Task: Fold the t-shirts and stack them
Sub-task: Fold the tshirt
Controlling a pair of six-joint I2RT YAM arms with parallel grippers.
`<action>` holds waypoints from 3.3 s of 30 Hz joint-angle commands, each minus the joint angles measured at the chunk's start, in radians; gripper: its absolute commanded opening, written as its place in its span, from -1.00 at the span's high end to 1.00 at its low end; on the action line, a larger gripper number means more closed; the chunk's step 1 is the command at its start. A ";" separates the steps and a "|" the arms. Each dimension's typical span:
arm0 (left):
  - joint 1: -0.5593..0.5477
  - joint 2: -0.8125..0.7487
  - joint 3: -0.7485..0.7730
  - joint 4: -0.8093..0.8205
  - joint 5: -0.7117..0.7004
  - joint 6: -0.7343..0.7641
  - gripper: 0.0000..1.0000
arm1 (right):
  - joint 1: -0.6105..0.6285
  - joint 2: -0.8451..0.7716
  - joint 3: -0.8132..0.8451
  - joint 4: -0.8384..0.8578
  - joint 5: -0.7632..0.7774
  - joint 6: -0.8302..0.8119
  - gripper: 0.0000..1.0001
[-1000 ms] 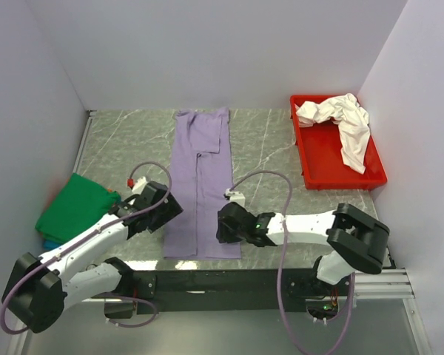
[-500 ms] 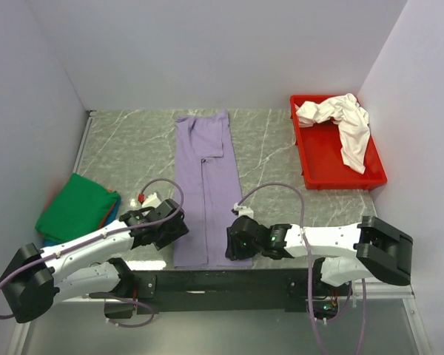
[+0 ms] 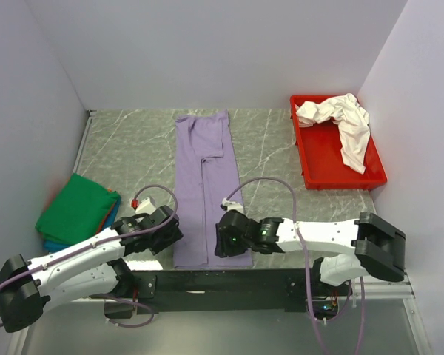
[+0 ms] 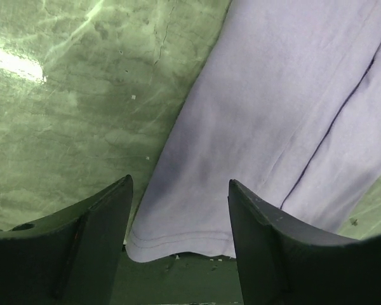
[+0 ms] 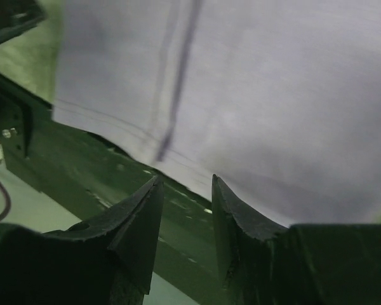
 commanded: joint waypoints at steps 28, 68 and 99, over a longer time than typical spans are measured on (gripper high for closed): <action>-0.006 -0.043 -0.021 0.012 -0.021 -0.007 -0.37 | 0.099 0.266 0.201 0.045 0.014 0.052 0.44; -0.006 0.057 -0.042 0.062 0.092 0.081 -0.28 | 0.191 0.135 0.174 -0.189 0.209 0.112 0.38; -0.030 -0.052 -0.148 0.105 0.287 0.113 0.57 | -0.202 -0.505 -0.380 -0.164 -0.043 0.117 0.21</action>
